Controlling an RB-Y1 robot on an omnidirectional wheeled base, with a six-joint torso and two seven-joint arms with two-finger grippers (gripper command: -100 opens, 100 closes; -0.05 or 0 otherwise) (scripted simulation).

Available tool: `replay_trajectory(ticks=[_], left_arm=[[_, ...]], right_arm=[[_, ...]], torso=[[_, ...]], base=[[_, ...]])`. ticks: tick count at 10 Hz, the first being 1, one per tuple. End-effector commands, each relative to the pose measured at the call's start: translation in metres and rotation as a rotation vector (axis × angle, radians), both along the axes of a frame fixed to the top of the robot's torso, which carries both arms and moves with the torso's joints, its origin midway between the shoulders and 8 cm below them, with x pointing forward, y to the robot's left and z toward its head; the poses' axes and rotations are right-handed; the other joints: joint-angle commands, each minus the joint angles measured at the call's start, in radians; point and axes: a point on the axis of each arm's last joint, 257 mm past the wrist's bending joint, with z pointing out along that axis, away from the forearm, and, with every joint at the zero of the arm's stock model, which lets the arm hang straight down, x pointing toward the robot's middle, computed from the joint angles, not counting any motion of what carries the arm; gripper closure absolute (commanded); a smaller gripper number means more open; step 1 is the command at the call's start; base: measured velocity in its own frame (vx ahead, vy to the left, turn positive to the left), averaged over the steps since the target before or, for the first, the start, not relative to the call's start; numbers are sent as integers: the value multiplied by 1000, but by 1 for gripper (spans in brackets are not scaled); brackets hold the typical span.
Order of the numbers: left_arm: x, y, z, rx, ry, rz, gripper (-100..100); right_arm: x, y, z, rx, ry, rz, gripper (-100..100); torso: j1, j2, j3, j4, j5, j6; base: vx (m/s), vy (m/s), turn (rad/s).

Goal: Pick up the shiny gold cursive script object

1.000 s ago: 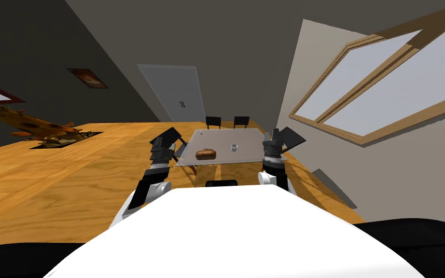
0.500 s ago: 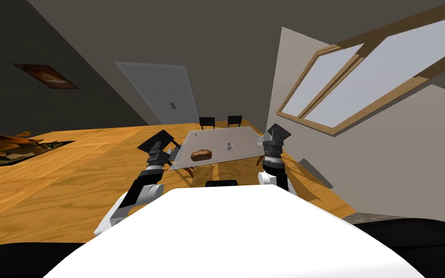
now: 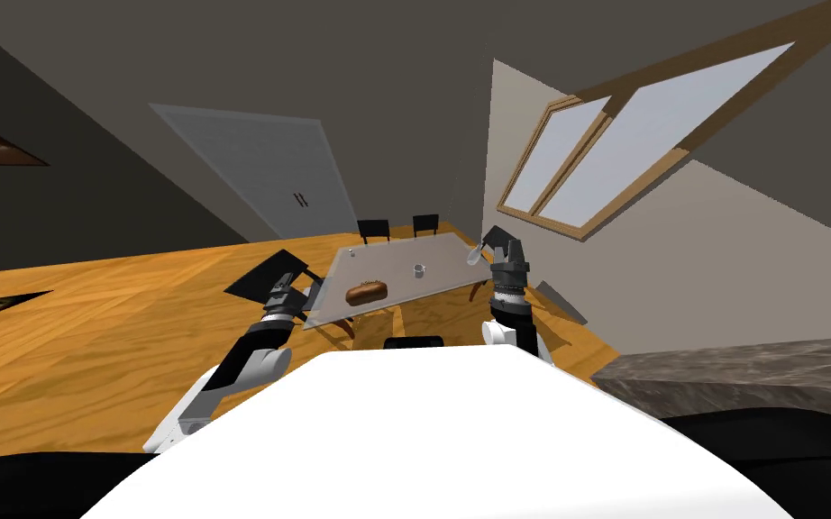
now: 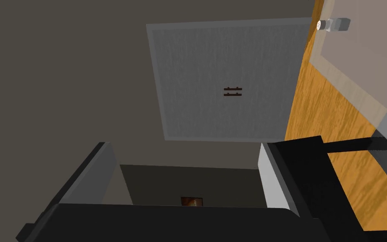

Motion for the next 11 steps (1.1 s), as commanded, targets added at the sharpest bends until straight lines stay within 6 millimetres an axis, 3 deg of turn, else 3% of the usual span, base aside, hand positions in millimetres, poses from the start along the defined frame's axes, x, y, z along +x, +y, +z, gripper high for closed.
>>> replay_trajectory(ticks=[1,2,3,4,5,6,7,8,11], left_arm=[[0,17,-13,-6,40,24,-100],[-6,41,-26,-14,93,63,-100],[-7,44,-30,-17,102,69,-100],[-13,67,-39,-26,146,108,-100],[-17,73,-48,-31,163,120,-100],[-25,98,-59,-46,210,166,-100],[-27,101,-63,-49,219,173,-100],[-36,124,-71,-66,259,219,-100],[-59,160,-97,-101,332,299,-100]], right_arm=[[0,0,0,0,0,0,0],[0,0,0,0,0,0,0],[0,0,0,0,0,0,0],[0,0,0,0,0,0,0],[0,0,0,0,0,0,0],[0,0,0,0,0,0,0],[0,0,0,0,0,0,0],[0,0,0,0,0,0,0],[0,0,0,0,0,0,0]], torso=[[0,0,0,0,0,0],[1,0,0,0,0,-1],[0,0,0,0,0,0],[0,-1,0,0,0,-1],[0,-1,-1,0,0,0],[1,-1,-1,0,0,-2],[1,-1,-1,0,0,0],[1,-1,-1,0,0,-2],[2,-2,-1,0,0,0]], base=[[-24,4,-144],[-24,-5,-226],[-18,-1,-183],[-18,-3,-394],[-13,9,-183],[-12,5,-333],[-10,11,-166],[-10,10,-369],[-9,18,-245]])
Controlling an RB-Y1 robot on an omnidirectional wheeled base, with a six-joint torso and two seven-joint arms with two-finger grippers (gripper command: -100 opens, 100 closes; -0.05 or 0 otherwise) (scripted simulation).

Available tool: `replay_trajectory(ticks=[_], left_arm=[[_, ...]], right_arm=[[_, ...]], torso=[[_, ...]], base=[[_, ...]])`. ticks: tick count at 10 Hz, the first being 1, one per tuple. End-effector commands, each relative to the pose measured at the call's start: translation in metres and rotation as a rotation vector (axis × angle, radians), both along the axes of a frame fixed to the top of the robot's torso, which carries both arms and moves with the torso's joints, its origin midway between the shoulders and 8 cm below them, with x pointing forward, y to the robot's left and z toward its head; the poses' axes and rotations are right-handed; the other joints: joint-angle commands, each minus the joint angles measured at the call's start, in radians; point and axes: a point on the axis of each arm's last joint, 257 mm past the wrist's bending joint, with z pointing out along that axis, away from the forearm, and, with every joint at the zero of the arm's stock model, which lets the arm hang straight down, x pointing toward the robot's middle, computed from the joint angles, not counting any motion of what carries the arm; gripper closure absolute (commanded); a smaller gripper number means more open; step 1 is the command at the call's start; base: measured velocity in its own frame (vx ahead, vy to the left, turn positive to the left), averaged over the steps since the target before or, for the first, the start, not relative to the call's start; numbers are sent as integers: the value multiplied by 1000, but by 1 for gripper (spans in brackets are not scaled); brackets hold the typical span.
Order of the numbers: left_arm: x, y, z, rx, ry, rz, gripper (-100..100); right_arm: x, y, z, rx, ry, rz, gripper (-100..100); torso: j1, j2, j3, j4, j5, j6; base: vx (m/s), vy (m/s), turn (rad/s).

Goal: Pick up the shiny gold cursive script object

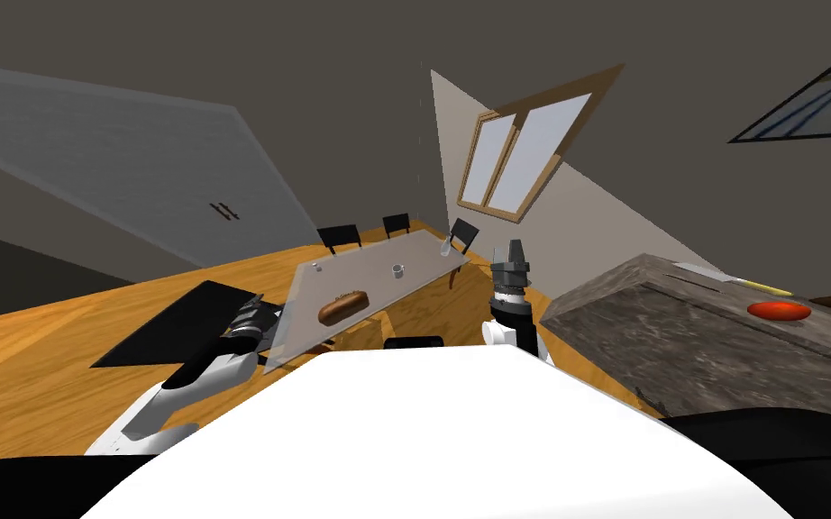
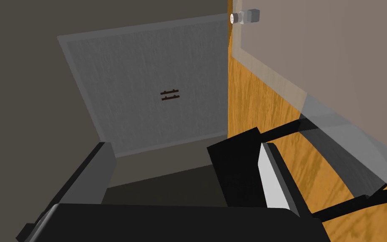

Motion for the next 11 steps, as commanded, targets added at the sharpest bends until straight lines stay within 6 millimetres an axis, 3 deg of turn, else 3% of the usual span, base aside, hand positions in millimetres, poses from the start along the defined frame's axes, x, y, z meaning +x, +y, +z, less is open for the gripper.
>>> replay_trajectory(ticks=[1,6,9,11], left_arm=[[-19,27,-12,-29,48,65,-100],[-58,76,-40,-98,132,203,-100],[-73,83,-54,-112,160,233,-100],[-97,103,-70,-156,199,308,-100]], right_arm=[[0,0,0,0,0,0,0],[0,0,0,0,0,0,0],[0,0,0,0,0,0,0],[0,0,0,0,0,0,0]], torso=[[0,0,0,0,0,0],[0,0,0,0,0,-1],[0,0,0,0,0,-1],[0,-1,0,0,0,1]], base=[[-8,19,-343],[-5,23,-233],[-3,16,-81],[-6,28,-310]])
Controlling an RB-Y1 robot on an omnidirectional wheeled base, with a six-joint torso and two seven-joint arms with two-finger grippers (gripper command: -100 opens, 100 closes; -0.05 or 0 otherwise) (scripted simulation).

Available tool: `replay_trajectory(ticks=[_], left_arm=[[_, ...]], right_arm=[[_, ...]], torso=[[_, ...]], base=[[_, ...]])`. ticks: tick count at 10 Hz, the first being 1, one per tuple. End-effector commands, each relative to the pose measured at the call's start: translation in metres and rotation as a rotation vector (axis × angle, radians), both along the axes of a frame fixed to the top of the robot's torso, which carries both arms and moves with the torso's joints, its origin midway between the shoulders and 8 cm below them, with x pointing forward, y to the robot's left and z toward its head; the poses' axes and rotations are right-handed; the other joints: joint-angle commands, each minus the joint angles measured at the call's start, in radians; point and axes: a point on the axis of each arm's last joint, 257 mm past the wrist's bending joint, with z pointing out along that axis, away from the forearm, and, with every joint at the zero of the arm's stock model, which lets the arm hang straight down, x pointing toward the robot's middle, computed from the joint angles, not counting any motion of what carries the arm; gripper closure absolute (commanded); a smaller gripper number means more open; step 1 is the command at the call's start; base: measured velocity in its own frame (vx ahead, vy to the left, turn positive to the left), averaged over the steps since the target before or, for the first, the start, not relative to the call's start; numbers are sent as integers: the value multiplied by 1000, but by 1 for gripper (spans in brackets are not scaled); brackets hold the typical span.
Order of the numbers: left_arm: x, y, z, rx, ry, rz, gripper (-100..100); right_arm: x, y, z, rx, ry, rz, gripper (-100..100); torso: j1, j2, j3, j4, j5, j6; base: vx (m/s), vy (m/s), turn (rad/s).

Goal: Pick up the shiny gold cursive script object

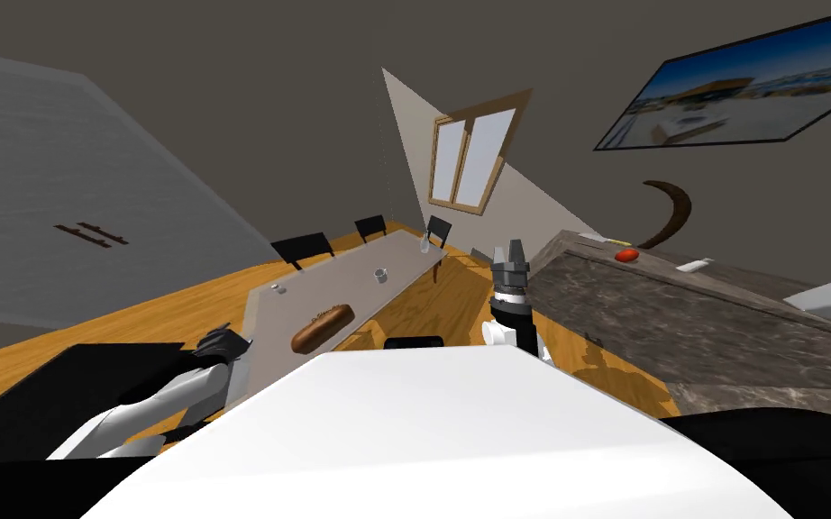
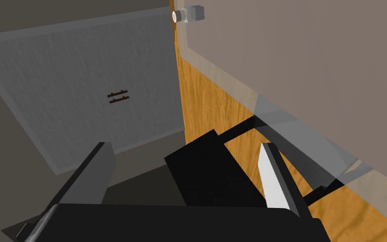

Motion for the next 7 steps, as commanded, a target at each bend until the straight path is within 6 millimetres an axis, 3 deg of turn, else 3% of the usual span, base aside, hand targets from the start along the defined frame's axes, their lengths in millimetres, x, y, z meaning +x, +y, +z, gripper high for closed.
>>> replay_trajectory(ticks=[1,3,5,7], left_arm=[[-16,17,-6,-40,19,64,-100],[-41,32,-22,-86,47,141,-100],[-58,34,-37,-109,79,172,-100],[-75,41,-48,-156,95,234,-100]], right_arm=[[0,0,0,0,0,0,0],[0,0,0,0,0,0,0],[0,0,0,0,0,0,0],[0,0,0,0,0,0,0]], torso=[[0,0,0,0,0,0],[1,0,0,0,0,0],[1,0,0,0,0,0],[-1,0,0,0,0,1]], base=[[-8,48,-348],[-3,51,-331],[-7,37,-119],[-9,32,-306]])
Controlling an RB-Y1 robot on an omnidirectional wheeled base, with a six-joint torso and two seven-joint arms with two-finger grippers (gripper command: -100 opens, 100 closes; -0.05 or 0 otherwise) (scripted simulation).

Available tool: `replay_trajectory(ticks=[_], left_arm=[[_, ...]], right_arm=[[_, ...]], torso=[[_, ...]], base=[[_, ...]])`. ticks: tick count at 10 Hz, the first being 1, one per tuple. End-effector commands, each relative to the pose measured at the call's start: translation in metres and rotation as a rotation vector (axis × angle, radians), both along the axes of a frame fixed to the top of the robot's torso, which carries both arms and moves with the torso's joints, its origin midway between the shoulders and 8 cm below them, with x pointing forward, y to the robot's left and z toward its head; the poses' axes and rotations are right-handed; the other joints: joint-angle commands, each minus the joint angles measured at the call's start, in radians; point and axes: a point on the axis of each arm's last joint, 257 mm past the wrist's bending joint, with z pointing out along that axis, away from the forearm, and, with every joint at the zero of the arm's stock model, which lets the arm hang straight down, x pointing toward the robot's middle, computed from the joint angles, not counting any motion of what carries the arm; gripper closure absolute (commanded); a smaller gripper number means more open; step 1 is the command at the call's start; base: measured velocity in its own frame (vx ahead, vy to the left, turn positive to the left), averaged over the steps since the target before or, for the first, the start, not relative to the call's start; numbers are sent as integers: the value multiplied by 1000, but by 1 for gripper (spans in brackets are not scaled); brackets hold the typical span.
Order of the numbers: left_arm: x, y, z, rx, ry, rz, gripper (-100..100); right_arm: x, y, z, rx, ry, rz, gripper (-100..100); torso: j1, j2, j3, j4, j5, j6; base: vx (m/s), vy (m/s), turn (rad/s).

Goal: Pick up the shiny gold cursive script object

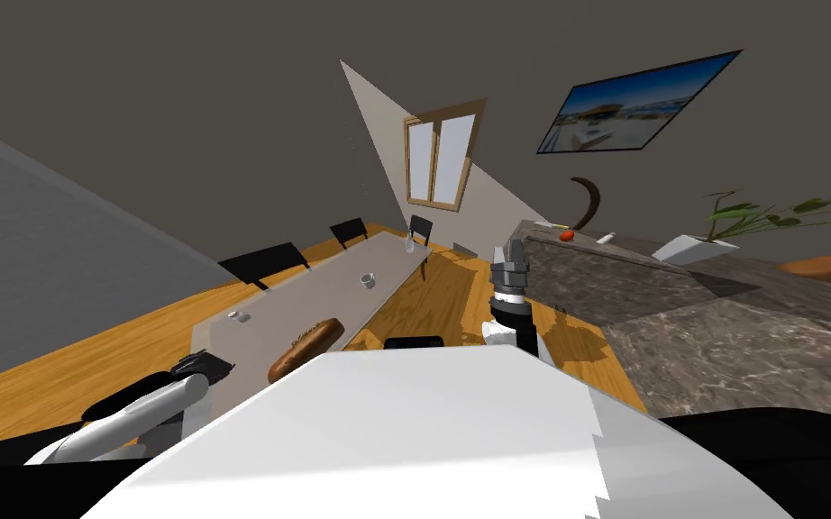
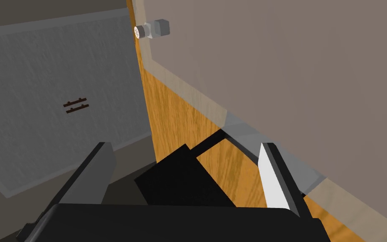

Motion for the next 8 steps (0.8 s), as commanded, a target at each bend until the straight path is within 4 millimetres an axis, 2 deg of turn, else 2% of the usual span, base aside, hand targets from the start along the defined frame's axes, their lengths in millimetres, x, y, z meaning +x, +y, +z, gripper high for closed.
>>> replay_trajectory(ticks=[1,2,3,5,6,7,8], left_arm=[[-10,4,-10,-18,16,25,-100],[-12,4,-12,-21,20,29,-100],[-18,7,-16,-59,18,72,-100],[-41,8,-34,-118,38,144,-100],[-58,7,-46,-137,60,172,-100],[-59,7,-47,-139,63,175,-100],[-74,4,-60,-190,68,233,-100]], right_arm=[[0,0,0,0,0,0,0],[0,0,0,0,0,0,0],[0,0,0,0,0,0,0],[0,0,0,0,0,0,0],[0,0,0,0,0,0,0],[0,0,0,0,0,0,0],[0,0,0,0,0,0,0]], torso=[[0,0,0,0,0,0],[-1,0,0,0,0,-1],[-2,-1,0,0,0,-1],[1,0,0,0,0,0],[2,0,0,0,0,1],[2,0,0,0,1,0],[0,0,0,0,0,-1]], base=[[-2,30,6],[3,7,39],[-8,36,-322],[-9,56,-355],[-8,67,-220],[-7,34,25],[-17,43,-369]])
